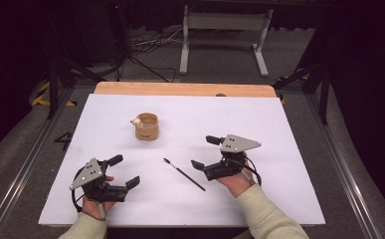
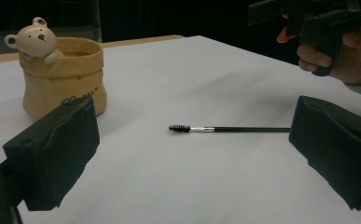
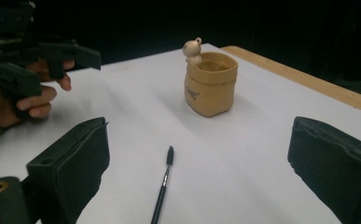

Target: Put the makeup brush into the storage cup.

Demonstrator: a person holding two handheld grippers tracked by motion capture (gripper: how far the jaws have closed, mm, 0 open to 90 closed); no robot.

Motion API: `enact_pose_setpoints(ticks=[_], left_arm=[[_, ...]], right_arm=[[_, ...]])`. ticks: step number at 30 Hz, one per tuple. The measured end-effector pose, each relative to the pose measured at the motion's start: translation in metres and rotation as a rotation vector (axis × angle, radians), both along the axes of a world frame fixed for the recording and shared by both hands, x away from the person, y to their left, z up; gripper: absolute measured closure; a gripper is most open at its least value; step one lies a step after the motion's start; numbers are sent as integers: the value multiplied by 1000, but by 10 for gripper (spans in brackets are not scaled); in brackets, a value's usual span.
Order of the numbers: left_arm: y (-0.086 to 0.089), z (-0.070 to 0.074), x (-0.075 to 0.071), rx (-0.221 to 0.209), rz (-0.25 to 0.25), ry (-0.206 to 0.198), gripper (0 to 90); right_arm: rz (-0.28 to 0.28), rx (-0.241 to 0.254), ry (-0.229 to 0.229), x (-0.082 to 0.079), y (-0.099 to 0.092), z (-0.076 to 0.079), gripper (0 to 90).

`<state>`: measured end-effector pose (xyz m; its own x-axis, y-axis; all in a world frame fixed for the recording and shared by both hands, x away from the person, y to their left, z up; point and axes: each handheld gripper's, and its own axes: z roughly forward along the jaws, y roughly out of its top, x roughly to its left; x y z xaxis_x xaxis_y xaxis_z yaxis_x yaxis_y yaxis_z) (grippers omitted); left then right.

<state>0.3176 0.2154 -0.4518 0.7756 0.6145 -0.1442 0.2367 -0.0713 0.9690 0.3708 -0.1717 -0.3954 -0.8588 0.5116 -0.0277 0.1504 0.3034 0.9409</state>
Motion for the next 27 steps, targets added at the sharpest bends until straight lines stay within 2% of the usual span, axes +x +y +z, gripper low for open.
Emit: enact_pose_setpoints(ticks=[4, 6, 11, 12, 13, 14, 18, 24, 25, 27], left_arm=[[0, 0, 1, -1, 0, 5, 22], [0, 0, 1, 0, -9, 8, 22], [-1, 0, 2, 0, -14, 8, 22], [-1, 0, 1, -3, -15, 10, 22], [-1, 0, 1, -3, -15, 10, 22], [-1, 0, 2, -7, -15, 12, 22], [-1, -1, 2, -6, -14, 15, 22], [-1, -1, 2, -4, -15, 16, 22], [-1, -1, 2, -4, -15, 16, 22], [-1, -1, 2, 1, -14, 18, 22]], right_arm=[[-5, -116, 23, 4, 11, 6, 118], [-8, -190, 52, 6, 18, 10, 141], [4, -296, 78, 11, 33, 18, 143], [6, -330, 84, 12, 37, 21, 142], [6, -330, 84, 12, 37, 21, 142], [7, -351, 92, 13, 40, 22, 135], [0, -457, 150, 18, 50, 25, 125], [0, -533, 187, 22, 54, 27, 124], [0, -533, 187, 22, 54, 27, 124], [-1, -579, 219, 24, 56, 27, 124]])
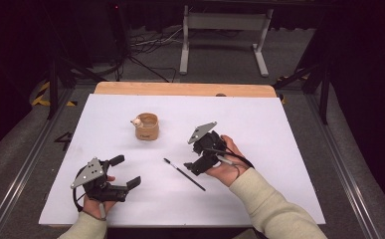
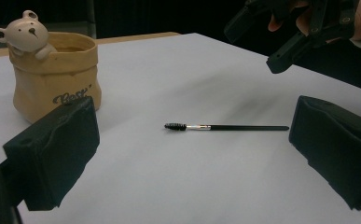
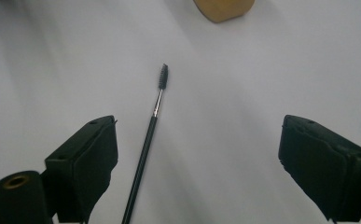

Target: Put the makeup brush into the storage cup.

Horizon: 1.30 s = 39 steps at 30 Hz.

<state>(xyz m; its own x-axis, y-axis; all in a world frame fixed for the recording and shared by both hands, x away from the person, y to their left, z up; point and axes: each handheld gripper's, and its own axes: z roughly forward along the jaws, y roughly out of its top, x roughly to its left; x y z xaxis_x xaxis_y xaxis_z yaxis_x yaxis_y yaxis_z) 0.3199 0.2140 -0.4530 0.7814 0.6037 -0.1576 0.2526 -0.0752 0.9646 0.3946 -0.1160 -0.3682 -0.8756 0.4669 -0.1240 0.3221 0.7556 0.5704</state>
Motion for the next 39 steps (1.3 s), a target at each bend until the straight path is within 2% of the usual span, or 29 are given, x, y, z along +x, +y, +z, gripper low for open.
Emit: enact_pose_setpoints(ticks=[8, 12, 15, 17, 20, 25, 28, 39], left_arm=[[-2, -1, 1, 25, -9, 13, 22], [-2, -1, 1, 25, -5, 12, 22], [-3, -1, 2, 27, -6, 13, 22], [-3, -1, 1, 30, -4, 10, 22], [-3, -1, 1, 29, -4, 11, 22], [-3, -2, 2, 33, -3, 12, 23], [-4, -2, 2, 43, -5, 18, 22], [-4, -2, 2, 47, -2, 22, 23]], right_arm=[[-2, -97, 54, 0, 7, 1, 124], [-6, -121, 73, 1, 9, 0, 125], [-12, -148, 104, 4, 10, -1, 164], [-23, -156, 135, 5, 10, -2, 183], [-22, -176, 153, 7, 12, -3, 203], [-24, -193, 166, 8, 14, -5, 232], [-20, -200, 174, 8, 13, -8, 284], [-7, -229, 206, 4, 18, -23, 294]])
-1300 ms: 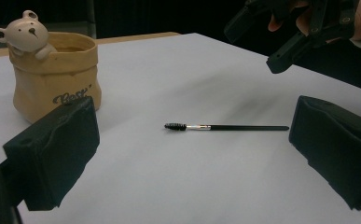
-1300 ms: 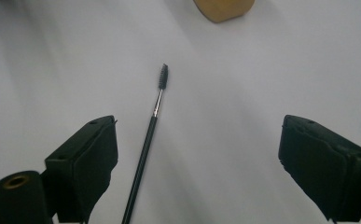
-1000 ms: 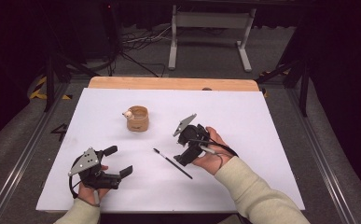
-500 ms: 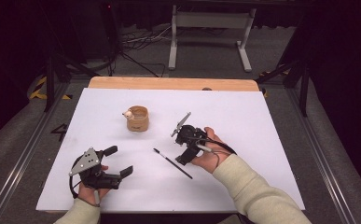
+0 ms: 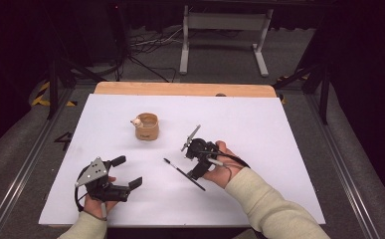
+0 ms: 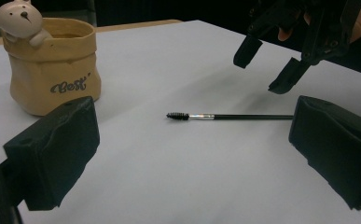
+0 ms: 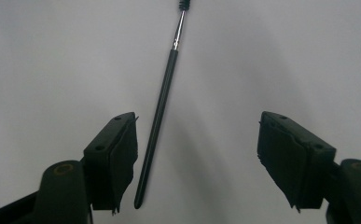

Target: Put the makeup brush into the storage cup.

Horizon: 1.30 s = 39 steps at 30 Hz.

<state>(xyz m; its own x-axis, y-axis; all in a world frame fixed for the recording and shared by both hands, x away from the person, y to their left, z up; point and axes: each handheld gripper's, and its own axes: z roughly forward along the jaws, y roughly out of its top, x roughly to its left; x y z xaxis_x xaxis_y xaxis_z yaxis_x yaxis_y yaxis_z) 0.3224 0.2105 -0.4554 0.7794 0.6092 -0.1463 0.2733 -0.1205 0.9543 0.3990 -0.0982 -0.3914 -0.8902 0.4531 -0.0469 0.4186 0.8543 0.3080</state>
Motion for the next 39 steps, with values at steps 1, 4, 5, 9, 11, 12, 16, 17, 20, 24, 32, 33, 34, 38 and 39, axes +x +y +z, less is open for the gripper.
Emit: enact_pose_setpoints(ticks=[1, 4, 5, 9, 11, 12, 16, 17, 20, 24, 32, 33, 34, 38, 39], left_arm=[[0, 0, 0, 0, 0, 0, 23], [0, 0, 0, -4, 1, 0, 23], [0, 0, 0, -2, 0, 1, 23], [0, 0, 0, -1, -2, 1, 23], [0, 0, 0, -1, -1, 2, 23], [0, 0, 0, -1, -1, 2, 23], [0, 0, 0, 11, 2, -7, 25], [-1, 0, 0, 9, 2, -5, 25], [-1, 0, 0, 9, 4, -5, 25], [-1, -1, 0, 9, 3, -5, 25], [-1, 0, 0, 14, 4, -8, 25], [-1, -1, 0, 11, 4, -7, 25], [-1, -1, 0, 11, 4, -7, 25], [-1, 0, 0, 12, 2, -8, 24], [-1, -1, 0, 10, 3, -6, 24]], right_arm=[[0, -4, 4, -1, 1, -2, 295], [4, -19, 16, -2, 2, -7, 296], [5, -22, 19, -2, 3, -9, 297], [-2, -26, 41, -3, 4, -14, 310], [3, -34, 47, -4, 5, -16, 313], [5, -38, 50, -5, 5, -17, 314], [16, -52, 56, -6, 7, -20, 324], [18, -55, 60, -7, 8, -21, 336], [17, -76, 68, -8, 9, -23, 366], [11, -98, 75, -9, 11, -26, 402], [10, -150, 91, -11, 14, -32, 505], [12, -153, 95, -11, 15, -31, 531], [14, -154, 101, -11, 16, -31, 550], [19, -164, 110, -12, 18, -31, 629], [18, -166, 113, -13, 19, -30, 651]])
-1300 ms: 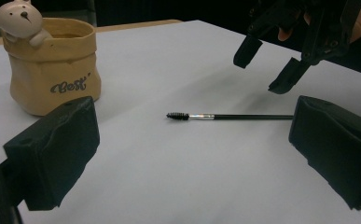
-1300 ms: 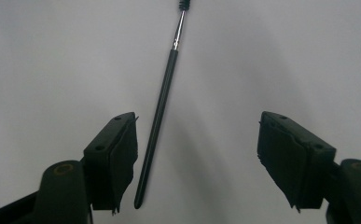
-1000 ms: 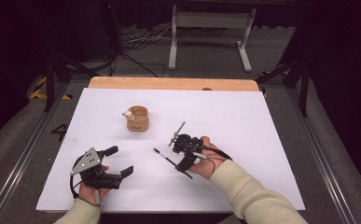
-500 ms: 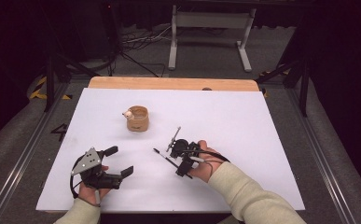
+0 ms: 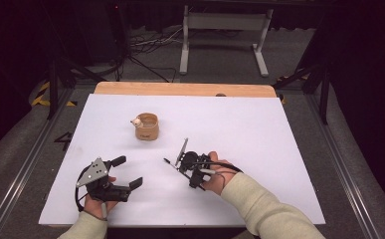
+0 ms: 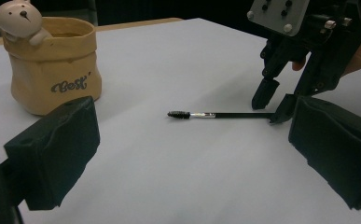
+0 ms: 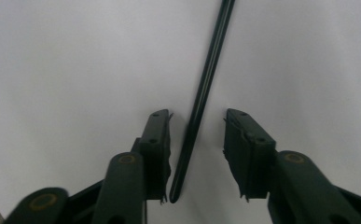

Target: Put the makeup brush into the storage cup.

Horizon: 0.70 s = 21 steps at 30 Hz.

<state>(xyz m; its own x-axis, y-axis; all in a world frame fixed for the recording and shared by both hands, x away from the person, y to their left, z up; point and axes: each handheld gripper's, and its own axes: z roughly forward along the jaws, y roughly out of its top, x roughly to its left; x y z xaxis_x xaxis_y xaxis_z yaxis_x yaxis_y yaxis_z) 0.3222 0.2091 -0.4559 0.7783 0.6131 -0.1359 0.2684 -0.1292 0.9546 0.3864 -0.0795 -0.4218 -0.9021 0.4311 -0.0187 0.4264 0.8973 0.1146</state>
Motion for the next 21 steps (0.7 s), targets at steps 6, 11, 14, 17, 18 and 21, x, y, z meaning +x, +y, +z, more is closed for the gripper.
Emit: enact_pose_setpoints(ticks=[6, 11, 14, 17, 18, 21], left_arm=[[0, 0, 0, -4, 0, 1, 22], [0, 0, 0, -3, 1, -1, 20], [0, 0, 0, -3, 0, -1, 20], [0, 1, -1, -8, -1, 1, 20], [0, 1, -1, -9, 0, 1, 20], [0, 1, -1, -12, 0, 2, 20]], right_arm=[[-33, -10, 26, 2, 0, 1, 830], [-48, -29, 38, 3, 0, 1, 851], [-46, -34, 25, 2, 1, 1, 854], [-43, -16, 27, 3, -1, 3, 856], [-40, -1, 23, 3, -3, 6, 856], [-31, 30, 16, 4, -6, 13, 857]])
